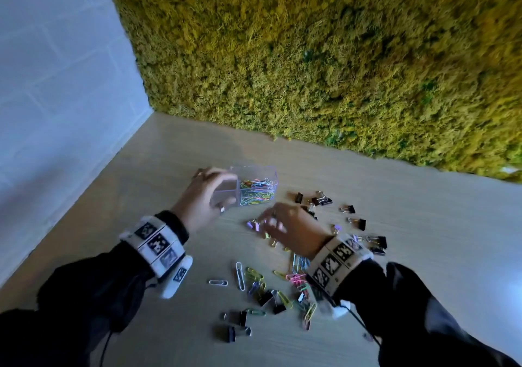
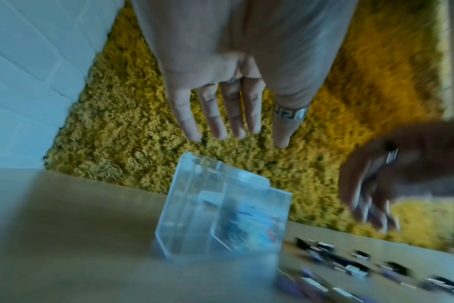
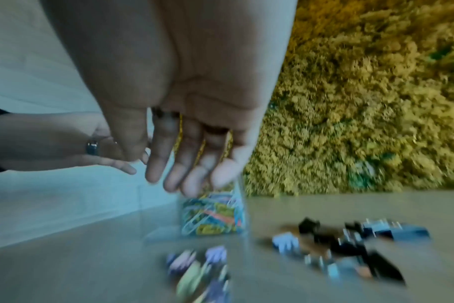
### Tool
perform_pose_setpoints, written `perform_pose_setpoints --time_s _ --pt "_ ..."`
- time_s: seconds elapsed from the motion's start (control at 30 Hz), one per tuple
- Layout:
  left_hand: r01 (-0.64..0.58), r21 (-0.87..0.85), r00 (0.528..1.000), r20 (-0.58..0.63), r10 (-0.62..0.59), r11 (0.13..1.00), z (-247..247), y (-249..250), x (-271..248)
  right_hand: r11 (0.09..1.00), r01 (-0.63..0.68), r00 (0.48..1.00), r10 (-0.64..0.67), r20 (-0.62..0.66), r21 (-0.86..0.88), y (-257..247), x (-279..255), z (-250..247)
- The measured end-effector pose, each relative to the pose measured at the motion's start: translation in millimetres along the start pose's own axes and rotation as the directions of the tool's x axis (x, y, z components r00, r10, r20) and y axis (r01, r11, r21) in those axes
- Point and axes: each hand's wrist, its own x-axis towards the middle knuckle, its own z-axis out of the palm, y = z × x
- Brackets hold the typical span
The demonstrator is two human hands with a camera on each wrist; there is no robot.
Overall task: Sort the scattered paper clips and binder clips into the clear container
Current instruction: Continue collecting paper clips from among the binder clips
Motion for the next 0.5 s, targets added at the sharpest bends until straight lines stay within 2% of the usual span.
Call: perform_pose_setpoints --time_s 0.03,0.07,0.1,0.17,0.2,0.23,0.27,0.33,0.5 --pt "-0.008 -0.068 0.994 0.11 0.016 0.998 -1 3 -14 0.999 -0.026 0.99 0.028 0.135 -0.021 -2 -10 8" --pt "0.019 -0.117 0.963 0.269 0.013 0.993 1 6 -28 0.997 -0.043 0.962 0.058 0.268 -0.063 -3 -19 16" --pt "0.059 -0.119 0.9 0.435 -0.002 0.991 3 7 -40 0.994 -0.052 0.926 0.085 0.367 -0.098 -4 -25 25" --pt "0.065 -0.036 0.751 0.66 -0.025 0.997 10 8 -58 0.989 -0.087 0.889 0.13 0.439 -0.117 -8 -32 40" --pt "0.048 0.02 0.693 0.72 -0.047 0.999 15 6 -64 0.986 -0.094 0.892 0.144 0.429 -0.136 -10 -33 47" --pt "0.035 0.076 0.658 0.749 -0.08 0.997 18 5 -67 0.98 -0.087 0.899 0.154 0.41 -0.178 -12 -31 53" --pt "0.037 0.11 0.648 0.754 -0.108 0.993 22 3 -68 0.971 -0.079 0.906 0.165 0.39 -0.227 -13 -29 58" --pt "0.083 0.089 0.664 0.738 -0.121 0.993 28 1 -66 0.959 -0.075 0.915 0.175 0.363 -0.273 -15 -25 62" --pt "0.076 0.069 0.686 0.721 -0.102 0.995 43 9 -52 0.973 -0.065 0.924 0.143 0.354 -0.222 -13 -24 55"
